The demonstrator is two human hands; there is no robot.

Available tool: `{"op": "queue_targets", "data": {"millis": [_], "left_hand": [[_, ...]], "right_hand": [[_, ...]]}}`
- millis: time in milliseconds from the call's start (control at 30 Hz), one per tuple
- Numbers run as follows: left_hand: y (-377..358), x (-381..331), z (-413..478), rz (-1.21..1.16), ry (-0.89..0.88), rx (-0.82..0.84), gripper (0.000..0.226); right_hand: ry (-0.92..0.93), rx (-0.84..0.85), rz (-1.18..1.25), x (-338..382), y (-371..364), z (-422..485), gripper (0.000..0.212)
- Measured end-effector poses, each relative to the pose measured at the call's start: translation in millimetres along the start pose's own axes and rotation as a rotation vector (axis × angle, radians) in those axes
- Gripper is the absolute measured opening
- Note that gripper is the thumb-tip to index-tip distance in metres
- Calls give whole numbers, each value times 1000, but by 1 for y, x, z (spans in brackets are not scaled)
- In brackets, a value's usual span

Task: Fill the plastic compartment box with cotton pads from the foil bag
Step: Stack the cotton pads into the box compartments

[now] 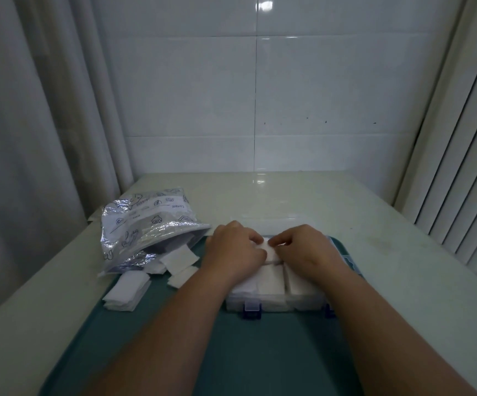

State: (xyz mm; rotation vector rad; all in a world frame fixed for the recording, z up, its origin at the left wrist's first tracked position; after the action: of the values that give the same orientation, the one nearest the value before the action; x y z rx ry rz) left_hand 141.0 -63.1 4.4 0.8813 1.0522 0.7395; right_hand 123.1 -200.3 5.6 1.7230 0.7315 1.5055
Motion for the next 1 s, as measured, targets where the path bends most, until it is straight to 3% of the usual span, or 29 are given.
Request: {"op": "queue_targets", "data": {"millis": [333, 667, 1000], "left_hand": [[-5, 6, 1, -160, 24, 31, 35], [-8, 2, 0, -28, 8, 88, 34], [4, 9, -8, -235, 78, -23, 36]], "right_hand": [[-4, 70, -62, 3, -8, 1, 39], [11, 91, -102, 6, -11, -1, 38], [50, -62, -41, 5, 10, -6, 22]]}}
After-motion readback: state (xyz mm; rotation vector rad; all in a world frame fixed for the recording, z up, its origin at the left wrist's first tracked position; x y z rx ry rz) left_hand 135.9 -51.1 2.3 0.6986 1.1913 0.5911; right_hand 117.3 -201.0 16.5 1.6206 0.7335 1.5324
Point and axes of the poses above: each hand's wrist, its own z-axis towards the middle knuckle, its own y-axis out of the back of the hand, x = y × z, the point moved 10 cm from there along z, towards the middle knuckle, and after that the axes turned 7 degrees about -y, right-handed, at the moved point
